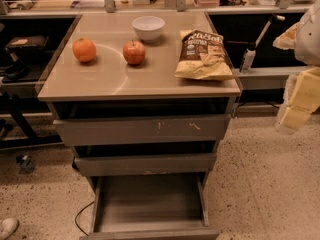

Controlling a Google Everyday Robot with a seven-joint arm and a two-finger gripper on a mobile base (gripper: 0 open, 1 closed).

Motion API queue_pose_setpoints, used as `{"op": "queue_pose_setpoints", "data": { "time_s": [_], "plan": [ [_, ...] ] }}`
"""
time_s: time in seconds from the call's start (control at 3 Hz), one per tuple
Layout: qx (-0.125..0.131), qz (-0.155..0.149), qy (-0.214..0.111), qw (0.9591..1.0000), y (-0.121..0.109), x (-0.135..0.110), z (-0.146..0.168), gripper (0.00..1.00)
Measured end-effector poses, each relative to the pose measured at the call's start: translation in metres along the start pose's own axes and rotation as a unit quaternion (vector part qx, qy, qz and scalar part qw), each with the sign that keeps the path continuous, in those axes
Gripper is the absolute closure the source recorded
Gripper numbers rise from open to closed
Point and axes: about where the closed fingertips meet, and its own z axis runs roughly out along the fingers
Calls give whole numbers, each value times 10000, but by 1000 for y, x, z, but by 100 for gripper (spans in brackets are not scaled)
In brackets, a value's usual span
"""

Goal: Close bottom drawer

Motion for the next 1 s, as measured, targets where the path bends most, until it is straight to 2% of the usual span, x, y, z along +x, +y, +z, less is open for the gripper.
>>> {"op": "queue_pose_setpoints", "data": {
  "time_s": [0.33, 0.67, 1.0],
  "plan": [
    [0, 0, 0, 10000, 0, 0, 0, 0],
    [0, 0, 0, 10000, 0, 0, 0, 19],
    [1, 0, 0, 10000, 0, 0, 0, 42]
  ]
}}
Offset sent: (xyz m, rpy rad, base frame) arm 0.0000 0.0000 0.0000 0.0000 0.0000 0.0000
